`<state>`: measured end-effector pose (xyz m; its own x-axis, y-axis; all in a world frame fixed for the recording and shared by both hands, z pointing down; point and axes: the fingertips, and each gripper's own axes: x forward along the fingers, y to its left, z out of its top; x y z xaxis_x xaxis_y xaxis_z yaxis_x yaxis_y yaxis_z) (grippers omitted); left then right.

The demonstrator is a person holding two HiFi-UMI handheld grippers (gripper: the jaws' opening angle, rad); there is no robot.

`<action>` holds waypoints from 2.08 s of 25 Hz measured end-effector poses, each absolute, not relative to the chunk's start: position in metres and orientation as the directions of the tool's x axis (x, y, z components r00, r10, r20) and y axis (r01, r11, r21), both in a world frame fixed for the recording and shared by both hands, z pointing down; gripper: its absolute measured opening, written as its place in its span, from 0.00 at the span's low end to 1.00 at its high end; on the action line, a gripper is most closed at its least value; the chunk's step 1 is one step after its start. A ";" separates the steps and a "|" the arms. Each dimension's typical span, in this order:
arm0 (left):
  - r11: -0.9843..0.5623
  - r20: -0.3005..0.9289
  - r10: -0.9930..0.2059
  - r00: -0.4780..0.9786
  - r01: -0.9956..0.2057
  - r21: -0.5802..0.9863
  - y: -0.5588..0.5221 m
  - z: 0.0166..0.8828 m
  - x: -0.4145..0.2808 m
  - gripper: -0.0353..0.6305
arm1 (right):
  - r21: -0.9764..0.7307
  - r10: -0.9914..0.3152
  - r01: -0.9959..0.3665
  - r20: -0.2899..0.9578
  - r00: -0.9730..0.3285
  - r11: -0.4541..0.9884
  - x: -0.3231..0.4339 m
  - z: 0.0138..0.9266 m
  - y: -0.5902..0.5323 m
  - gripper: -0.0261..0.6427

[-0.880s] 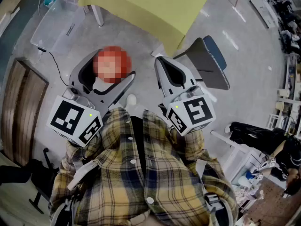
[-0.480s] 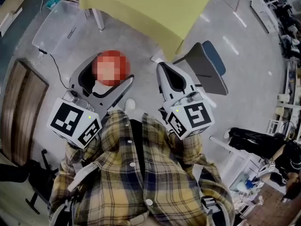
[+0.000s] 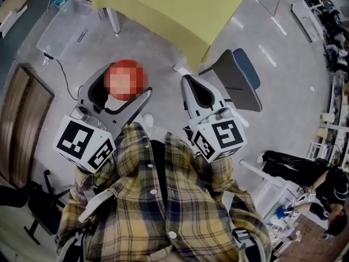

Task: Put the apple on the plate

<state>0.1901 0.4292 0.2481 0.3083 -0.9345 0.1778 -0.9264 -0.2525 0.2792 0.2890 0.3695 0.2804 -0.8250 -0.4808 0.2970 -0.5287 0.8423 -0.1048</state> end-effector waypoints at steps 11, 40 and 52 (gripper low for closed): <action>-0.210 0.197 -0.941 0.274 -0.933 0.294 0.406 0.258 0.158 0.67 | -0.119 -0.459 -0.517 0.323 -0.827 0.848 0.264 0.293 0.343 0.03; -0.386 0.219 -0.865 0.452 -0.877 0.288 0.251 0.253 -0.011 0.67 | -0.119 -0.576 -0.648 0.358 -0.735 0.752 0.086 0.294 0.204 0.03; -0.403 0.259 -0.834 0.487 -0.858 0.317 0.201 0.276 -0.021 0.67 | -0.151 -0.598 -0.702 0.419 -0.683 0.696 0.089 0.323 0.165 0.03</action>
<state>-0.0208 0.2008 0.2760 0.4874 -0.8339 0.2590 -0.8584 -0.4033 0.3171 0.0891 0.1649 0.3229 -0.6831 -0.5984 0.4186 -0.7021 0.6960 -0.1507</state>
